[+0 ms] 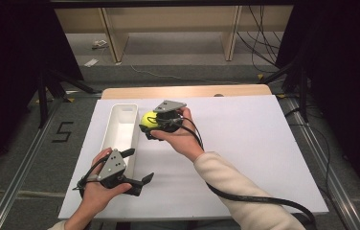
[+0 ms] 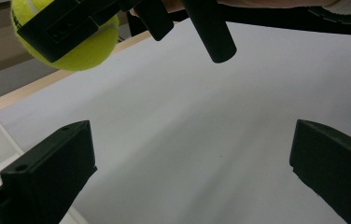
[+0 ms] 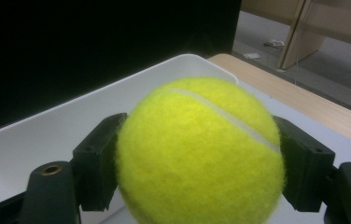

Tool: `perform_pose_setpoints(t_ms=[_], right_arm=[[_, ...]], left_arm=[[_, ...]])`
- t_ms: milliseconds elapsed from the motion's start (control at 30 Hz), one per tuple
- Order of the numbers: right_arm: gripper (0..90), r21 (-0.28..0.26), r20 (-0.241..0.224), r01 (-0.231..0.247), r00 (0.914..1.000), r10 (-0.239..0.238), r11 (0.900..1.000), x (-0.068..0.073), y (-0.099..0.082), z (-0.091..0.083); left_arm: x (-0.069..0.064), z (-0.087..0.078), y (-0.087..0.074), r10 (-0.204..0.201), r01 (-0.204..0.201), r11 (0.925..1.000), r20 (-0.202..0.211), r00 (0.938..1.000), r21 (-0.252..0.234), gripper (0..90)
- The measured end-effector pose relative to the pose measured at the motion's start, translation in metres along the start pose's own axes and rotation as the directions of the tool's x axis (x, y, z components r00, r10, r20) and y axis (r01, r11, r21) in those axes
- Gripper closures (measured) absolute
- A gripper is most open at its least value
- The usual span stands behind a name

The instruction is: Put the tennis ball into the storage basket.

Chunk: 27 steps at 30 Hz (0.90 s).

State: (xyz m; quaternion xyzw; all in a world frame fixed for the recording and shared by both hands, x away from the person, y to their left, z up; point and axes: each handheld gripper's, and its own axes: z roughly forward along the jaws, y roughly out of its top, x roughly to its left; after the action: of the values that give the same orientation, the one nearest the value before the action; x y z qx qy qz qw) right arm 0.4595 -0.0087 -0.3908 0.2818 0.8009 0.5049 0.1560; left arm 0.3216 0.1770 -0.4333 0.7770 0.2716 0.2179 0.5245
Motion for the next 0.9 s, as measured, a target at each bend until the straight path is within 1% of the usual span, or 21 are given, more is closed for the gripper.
perform_pose_setpoints(t_ms=[900], right_arm=[[26.9, 0.004, -0.013, 0.011, 0.9999, -0.011, 0.9999, 0.0051, 0.0101, 0.0074]], left_arm=[[-0.0013, 0.0003, 0.0004, 0.003, -0.003, 1.0000, 0.007, 1.0000, -0.001, 0.0]])
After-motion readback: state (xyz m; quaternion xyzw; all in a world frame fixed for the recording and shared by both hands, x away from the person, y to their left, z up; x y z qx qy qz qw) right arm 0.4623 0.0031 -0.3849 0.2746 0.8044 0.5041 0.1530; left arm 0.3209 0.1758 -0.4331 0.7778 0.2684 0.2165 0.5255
